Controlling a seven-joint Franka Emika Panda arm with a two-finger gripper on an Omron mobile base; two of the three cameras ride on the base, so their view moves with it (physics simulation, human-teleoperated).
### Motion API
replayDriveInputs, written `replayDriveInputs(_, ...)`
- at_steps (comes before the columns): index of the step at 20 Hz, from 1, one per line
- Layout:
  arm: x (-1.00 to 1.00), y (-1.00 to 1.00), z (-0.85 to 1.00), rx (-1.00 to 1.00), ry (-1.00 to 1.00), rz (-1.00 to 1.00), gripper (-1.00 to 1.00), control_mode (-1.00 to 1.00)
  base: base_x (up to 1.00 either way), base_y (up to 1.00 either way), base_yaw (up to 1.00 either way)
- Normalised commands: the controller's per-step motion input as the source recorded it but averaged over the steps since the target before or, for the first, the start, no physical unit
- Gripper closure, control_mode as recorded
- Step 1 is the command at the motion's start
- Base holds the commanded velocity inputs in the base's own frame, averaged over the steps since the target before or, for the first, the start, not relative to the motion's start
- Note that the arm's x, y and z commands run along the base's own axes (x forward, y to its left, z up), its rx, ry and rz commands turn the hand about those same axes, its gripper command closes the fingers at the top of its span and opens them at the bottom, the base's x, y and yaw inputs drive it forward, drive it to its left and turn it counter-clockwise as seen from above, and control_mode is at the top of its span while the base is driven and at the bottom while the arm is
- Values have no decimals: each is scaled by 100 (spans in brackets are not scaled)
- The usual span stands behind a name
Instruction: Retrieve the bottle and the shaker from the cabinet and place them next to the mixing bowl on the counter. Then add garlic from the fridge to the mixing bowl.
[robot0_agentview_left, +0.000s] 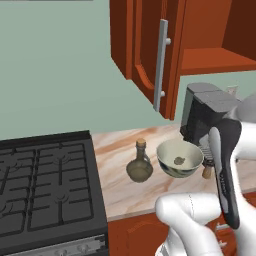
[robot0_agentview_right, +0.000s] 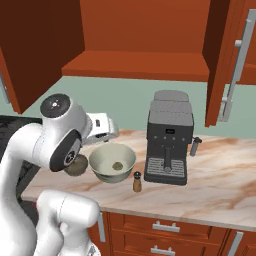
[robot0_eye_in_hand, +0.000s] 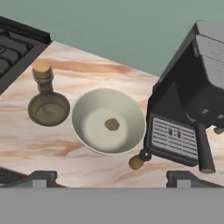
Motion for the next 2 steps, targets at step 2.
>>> replayDriveInputs(2, -58, 12, 49, 0, -19, 0, -100, -100, 0, 0, 0)
